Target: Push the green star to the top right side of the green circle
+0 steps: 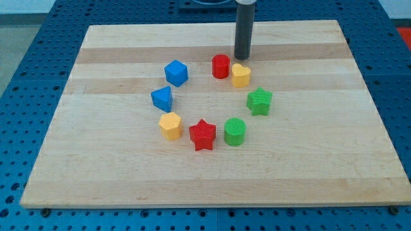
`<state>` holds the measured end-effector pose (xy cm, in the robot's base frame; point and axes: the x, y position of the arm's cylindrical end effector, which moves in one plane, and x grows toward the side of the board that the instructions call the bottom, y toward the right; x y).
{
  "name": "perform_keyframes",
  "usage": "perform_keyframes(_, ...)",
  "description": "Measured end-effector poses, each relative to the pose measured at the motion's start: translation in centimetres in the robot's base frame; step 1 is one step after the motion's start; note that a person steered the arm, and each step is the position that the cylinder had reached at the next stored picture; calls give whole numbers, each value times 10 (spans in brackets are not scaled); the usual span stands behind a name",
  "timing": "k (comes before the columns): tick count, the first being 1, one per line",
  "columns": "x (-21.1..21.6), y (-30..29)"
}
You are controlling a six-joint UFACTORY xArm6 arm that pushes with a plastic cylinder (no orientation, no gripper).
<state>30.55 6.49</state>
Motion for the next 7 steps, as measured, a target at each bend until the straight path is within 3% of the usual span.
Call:
perform_keyframes(3,74,25)
perform_keyframes(7,114,26)
